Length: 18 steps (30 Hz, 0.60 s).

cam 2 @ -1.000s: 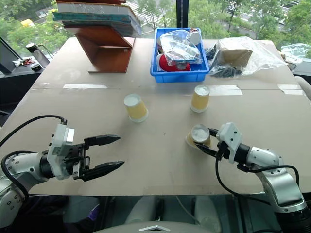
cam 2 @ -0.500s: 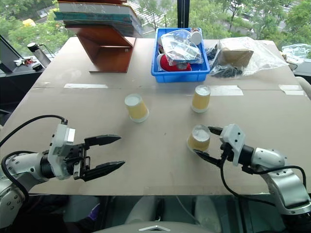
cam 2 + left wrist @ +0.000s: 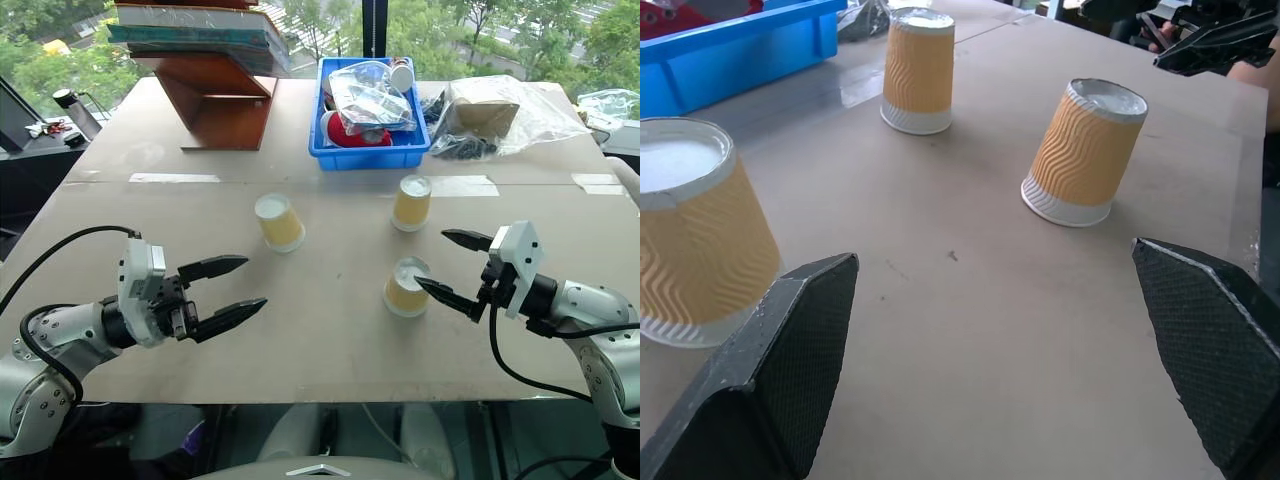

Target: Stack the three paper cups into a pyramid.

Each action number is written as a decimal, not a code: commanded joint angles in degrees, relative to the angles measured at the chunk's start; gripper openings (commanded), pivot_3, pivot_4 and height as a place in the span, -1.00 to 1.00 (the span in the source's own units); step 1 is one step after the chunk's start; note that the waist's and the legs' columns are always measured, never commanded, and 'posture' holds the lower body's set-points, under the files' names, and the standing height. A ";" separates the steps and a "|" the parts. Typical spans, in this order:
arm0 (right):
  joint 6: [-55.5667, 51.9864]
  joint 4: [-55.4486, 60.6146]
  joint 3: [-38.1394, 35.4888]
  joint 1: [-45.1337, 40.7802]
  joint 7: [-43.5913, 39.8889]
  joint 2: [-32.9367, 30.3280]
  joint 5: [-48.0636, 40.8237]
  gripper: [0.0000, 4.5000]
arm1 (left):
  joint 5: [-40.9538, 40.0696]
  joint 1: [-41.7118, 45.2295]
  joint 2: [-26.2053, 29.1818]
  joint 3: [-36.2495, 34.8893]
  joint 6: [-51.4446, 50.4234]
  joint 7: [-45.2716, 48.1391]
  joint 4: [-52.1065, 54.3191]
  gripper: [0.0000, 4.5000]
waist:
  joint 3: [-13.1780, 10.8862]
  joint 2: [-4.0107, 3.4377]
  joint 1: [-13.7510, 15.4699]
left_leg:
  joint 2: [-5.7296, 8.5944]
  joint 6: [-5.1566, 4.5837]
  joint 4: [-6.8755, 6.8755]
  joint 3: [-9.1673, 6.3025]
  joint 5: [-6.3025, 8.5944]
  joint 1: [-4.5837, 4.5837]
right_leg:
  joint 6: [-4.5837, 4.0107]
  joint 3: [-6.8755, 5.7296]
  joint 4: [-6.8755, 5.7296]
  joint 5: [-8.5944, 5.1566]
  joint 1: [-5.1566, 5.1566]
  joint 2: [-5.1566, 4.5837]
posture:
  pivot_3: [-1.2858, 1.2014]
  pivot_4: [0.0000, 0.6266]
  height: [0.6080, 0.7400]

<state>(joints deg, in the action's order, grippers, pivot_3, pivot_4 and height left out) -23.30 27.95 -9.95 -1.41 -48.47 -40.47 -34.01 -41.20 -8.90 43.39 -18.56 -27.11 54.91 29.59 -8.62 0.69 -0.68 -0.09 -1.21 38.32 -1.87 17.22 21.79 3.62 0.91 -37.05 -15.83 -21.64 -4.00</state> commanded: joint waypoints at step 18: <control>9.02 0.70 -11.23 4.61 -11.28 -1.93 -6.94 0.95 | 11.77 18.52 -4.56 8.96 -0.69 -9.96 -18.19 1.00 | 0.00 0.02 0.31 | 0.03 0.01 0.04 -0.02 -0.01 0.00 | 0.01 -0.04 -0.04 0.01 0.01 0.00 | 0.03 -0.52 1.00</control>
<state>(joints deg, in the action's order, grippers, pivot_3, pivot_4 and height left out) -15.50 27.36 -18.17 2.74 -58.04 -41.32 -39.36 -30.40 7.65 38.74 -10.41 -27.53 44.98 12.28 -8.62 0.71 -0.37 -0.05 -1.18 38.35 -1.90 17.20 21.80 3.64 0.86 -37.10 -15.82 -21.63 -4.00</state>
